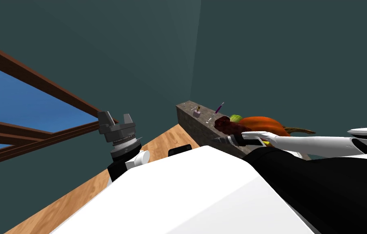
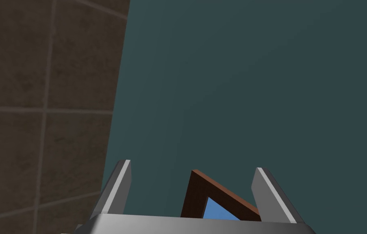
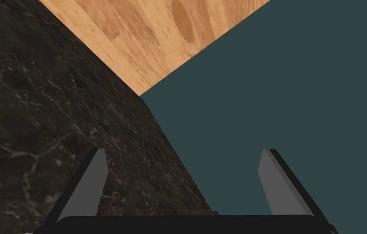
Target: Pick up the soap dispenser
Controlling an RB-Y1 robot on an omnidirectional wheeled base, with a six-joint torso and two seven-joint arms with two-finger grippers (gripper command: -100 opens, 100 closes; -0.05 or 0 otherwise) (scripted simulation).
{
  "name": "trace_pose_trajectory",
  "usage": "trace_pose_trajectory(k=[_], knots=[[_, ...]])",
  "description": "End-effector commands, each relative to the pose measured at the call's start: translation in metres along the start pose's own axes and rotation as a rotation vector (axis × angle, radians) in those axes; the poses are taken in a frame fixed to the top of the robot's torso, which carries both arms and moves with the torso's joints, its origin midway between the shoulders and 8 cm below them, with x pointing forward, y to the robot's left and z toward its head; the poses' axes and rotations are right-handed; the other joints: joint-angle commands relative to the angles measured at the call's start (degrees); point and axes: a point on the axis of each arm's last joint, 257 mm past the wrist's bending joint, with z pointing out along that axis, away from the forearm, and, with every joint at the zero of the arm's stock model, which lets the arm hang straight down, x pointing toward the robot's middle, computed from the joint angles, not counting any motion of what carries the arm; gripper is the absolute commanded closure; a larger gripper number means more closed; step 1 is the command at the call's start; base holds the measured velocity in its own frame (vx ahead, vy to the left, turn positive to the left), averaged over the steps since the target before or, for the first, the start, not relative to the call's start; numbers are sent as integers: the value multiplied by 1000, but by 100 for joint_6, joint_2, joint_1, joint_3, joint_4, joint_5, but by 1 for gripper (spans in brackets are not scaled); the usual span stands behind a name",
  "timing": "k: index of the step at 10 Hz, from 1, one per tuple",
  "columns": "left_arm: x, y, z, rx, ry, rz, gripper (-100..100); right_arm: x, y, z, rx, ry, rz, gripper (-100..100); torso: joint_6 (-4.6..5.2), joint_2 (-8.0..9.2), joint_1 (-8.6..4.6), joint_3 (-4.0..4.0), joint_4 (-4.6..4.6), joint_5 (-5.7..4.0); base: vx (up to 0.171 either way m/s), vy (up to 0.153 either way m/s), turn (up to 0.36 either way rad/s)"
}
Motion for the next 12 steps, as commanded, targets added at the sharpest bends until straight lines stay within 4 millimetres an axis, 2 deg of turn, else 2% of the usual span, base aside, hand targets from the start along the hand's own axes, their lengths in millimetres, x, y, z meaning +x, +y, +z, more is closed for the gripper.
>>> trace_pose_trajectory(k=[1,2,3,4,7,9,10,11,12], knots=[[0,0,0,0,0,0,0,3,-18,-13,50,45,-21,-100,0,0,0,0,0,0,71,18,58],[0,0,0,0,0,0,0,1,-20,-16,59,56,-33,-100,-2,-5,1,-2,-1,0,66,12,41],[0,0,0,0,0,0,0,1,-33,-28,99,86,-50,-100,0,-3,0,-2,-1,0,86,14,105],[0,0,0,0,0,0,0,-1,-34,-30,106,95,-60,-100,-3,-10,0,-5,-2,0,76,12,46],[0,0,0,0,0,0,0,-11,-59,-56,191,154,-114,-100,0,-13,0,-8,-3,-1,99,16,74],[0,0,0,0,0,0,0,-13,-60,-58,195,158,-119,-100,0,-15,5,-9,-4,0,66,12,20],[0,0,0,0,0,0,0,-21,-70,-70,234,182,-149,-100,2,2,0,1,0,-2,79,13,76],[0,0,0,0,0,0,0,-21,-70,-71,235,183,-150,-100,-3,-7,0,-3,0,1,84,17,54],[0,0,0,0,0,0,0,-31,-79,-82,272,202,-180,-100,-4,-13,-3,-7,-1,2,116,29,107]])
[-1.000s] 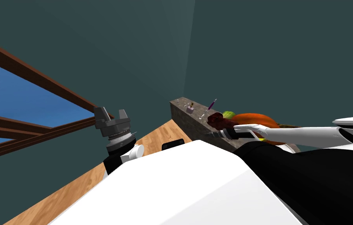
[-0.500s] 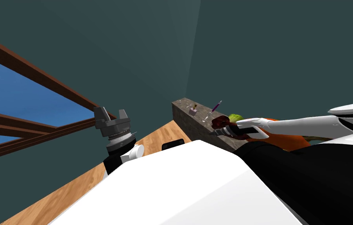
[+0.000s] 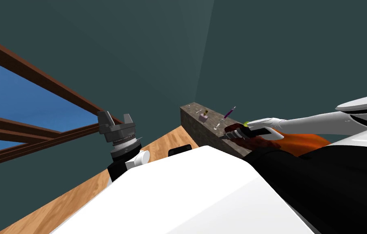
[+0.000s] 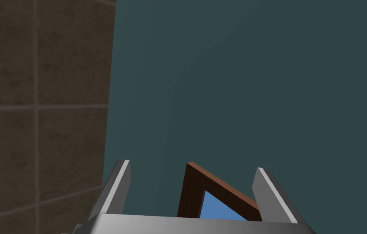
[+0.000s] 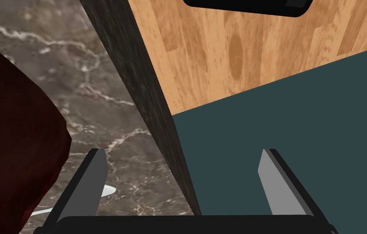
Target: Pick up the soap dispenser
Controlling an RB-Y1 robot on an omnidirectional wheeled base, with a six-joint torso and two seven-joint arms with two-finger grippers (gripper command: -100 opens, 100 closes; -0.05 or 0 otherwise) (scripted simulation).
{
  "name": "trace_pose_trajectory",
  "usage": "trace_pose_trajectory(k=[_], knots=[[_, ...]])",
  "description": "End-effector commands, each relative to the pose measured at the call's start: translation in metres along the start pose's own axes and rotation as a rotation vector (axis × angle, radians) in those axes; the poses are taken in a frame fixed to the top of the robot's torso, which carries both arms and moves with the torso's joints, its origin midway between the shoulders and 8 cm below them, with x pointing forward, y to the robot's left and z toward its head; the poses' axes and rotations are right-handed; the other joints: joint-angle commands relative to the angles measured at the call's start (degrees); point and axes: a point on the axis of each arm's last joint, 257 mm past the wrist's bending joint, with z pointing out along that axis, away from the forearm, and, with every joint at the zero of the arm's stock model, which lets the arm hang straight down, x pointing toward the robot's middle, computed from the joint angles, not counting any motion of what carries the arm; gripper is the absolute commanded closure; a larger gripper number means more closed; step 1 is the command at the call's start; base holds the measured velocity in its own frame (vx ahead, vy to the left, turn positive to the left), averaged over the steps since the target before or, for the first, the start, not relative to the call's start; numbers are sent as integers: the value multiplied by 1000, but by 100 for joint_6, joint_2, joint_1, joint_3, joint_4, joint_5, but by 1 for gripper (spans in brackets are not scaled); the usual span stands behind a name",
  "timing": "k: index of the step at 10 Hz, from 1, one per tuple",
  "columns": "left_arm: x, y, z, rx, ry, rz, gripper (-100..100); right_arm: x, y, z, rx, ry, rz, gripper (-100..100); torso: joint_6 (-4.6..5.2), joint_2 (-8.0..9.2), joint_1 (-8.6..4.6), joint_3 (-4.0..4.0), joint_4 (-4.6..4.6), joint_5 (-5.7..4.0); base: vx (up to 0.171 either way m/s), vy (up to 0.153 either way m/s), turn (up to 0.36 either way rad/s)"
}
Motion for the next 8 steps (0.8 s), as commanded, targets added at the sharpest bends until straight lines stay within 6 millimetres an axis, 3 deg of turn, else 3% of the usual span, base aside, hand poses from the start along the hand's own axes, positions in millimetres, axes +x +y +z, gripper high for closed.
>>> trace_pose_trajectory(k=[1,3,5,6,8], knots=[[0,0,0,0,0,0,0,-10,-19,-14,56,23,-47,-100,0,0,0,0,0,0,172,19,160],[0,0,0,0,0,0,0,-10,-19,-15,57,24,-48,-100,3,-20,-5,-13,-6,-2,118,11,16],[0,0,0,0,0,0,0,-29,-37,-32,116,38,-105,-100,1,3,1,1,0,-1,126,35,130],[0,0,0,0,0,0,0,-29,-37,-33,117,39,-105,-100,0,-14,4,-9,-4,0,157,23,50],[0,0,0,0,0,0,0,-52,-47,-46,158,34,-155,-100,1,-21,8,-13,-6,1,205,41,117]])
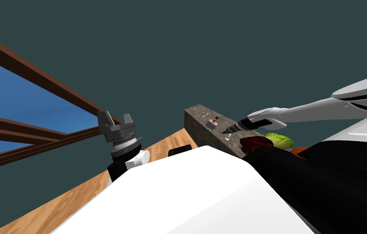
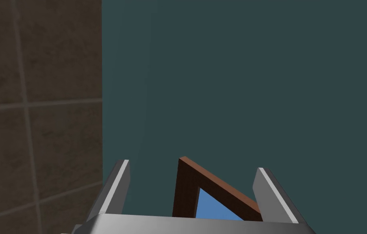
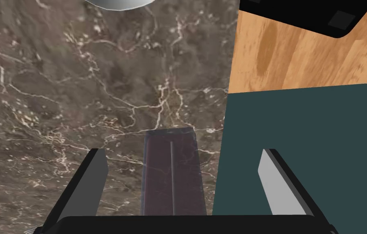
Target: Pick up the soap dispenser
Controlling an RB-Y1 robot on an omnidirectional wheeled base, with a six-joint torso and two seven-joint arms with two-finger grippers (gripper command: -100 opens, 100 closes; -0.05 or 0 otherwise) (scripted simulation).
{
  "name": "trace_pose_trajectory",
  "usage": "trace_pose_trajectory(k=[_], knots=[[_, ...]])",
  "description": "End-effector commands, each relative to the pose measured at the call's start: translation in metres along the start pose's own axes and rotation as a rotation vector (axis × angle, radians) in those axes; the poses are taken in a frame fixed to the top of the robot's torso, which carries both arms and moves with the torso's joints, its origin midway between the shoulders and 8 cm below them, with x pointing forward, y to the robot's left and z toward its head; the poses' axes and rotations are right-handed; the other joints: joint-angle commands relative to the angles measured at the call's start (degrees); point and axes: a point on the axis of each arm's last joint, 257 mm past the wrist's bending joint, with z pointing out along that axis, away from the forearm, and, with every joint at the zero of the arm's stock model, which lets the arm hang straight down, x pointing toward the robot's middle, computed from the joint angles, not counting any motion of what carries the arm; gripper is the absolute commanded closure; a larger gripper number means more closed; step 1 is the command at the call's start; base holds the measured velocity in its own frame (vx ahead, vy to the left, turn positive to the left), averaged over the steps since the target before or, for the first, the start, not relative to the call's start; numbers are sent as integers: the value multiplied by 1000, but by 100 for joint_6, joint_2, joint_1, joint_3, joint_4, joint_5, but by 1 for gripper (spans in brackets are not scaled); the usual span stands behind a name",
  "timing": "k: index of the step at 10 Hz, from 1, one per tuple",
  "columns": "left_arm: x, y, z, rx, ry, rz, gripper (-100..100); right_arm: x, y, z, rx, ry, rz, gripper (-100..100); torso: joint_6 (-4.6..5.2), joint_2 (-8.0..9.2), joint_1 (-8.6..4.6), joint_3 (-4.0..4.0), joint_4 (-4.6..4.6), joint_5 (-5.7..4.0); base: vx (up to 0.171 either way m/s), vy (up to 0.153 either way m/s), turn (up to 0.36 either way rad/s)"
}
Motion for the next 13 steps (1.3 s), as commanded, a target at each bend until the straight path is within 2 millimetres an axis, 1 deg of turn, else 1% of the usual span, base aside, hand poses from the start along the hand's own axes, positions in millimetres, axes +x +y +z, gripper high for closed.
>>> trace_pose_trajectory(k=[1,2,3,4,6,7,8,11,12,13], knots=[[0,0,0,0,0,0,0,-6,-5,-1,11,-2,-15,-100,0,0,0,0,0,0,181,29,65],[0,0,0,0,0,0,0,-6,-5,-1,11,-2,-15,-100,4,14,-4,6,1,-3,49,22,-8],[0,0,0,0,0,0,0,-28,-10,-8,31,-26,-49,-100,7,53,-8,29,11,-4,145,45,206],[0,0,0,0,0,0,0,-28,-10,-8,31,-26,-49,-100,-1,35,1,21,9,0,158,59,125],[0,0,0,0,0,0,0,-27,-10,-8,30,-25,-50,-100,8,49,4,27,10,-1,64,32,-25],[0,0,0,0,0,0,0,-27,-10,-8,31,-25,-49,0,4,69,-6,38,15,-5,7,3,-1],[0,0,0,0,0,0,0,-18,-12,-3,33,-27,-40,-100,3,80,-13,45,18,-8,16,9,59],[0,0,0,0,0,0,0,1,-15,6,38,-30,-23,-100,4,81,-12,46,19,-8,25,14,61],[0,0,0,0,0,0,0,-3,-15,3,36,-29,-27,-100,4,80,-14,46,18,-9,11,3,7],[0,0,0,0,0,0,0,-3,-16,3,37,-29,-27,100,4,83,-15,47,19,-8,0,0,0]])
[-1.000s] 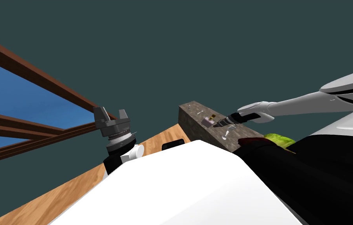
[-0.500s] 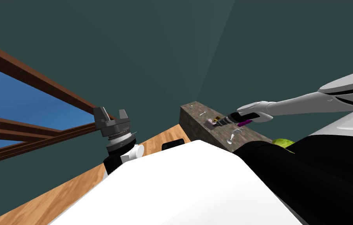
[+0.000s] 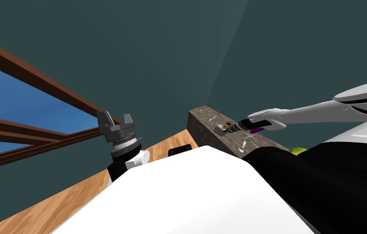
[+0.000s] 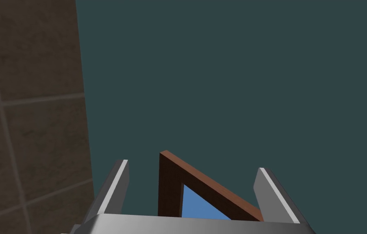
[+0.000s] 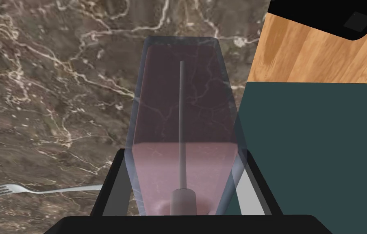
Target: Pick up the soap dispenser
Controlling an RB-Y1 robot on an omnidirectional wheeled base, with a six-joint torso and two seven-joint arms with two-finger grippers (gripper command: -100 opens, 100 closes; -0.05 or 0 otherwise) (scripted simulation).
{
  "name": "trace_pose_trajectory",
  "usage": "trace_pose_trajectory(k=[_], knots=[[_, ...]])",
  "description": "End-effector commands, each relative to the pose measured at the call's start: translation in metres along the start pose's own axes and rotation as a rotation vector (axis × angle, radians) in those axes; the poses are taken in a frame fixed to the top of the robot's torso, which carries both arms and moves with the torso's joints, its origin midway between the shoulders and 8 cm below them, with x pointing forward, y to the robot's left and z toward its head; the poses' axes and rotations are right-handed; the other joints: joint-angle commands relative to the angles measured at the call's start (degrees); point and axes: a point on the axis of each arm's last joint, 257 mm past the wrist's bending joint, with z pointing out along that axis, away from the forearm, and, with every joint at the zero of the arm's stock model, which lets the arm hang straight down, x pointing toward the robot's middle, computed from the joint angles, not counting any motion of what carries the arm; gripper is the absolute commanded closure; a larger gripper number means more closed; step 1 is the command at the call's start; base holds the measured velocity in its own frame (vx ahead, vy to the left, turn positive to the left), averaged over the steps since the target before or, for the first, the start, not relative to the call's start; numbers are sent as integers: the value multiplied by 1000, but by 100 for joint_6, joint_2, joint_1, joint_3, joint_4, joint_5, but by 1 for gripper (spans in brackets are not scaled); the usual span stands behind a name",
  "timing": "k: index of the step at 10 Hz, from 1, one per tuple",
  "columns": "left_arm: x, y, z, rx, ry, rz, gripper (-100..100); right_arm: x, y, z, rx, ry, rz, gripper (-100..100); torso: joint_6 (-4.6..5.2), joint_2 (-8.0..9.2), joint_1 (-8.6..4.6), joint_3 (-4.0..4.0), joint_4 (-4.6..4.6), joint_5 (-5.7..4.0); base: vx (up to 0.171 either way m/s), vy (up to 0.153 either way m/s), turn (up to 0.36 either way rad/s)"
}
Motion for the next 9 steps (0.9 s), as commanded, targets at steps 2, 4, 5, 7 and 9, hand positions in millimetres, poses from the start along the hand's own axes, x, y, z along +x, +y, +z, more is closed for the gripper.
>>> trace_pose_trajectory(k=[2,4,5,7,9], knots=[[0,0,0,0,0,0,0,0,0,0,0,0,0,100,0,1,0,1,0,-1,0,0,0],[0,0,0,0,0,0,0,0,0,0,0,0,0,100,0,2,0,1,0,-1,0,0,0],[0,0,0,0,0,0,0,0,0,0,0,0,0,0,0,2,0,1,0,-2,0,0,0],[0,0,0,0,0,0,0,-18,3,-8,-5,3,-16,100,4,8,-2,4,2,1,-28,-16,-91],[0,0,0,0,0,0,0,-22,4,-9,-5,3,-19,100,3,16,-2,10,4,1,-25,-14,-34]])
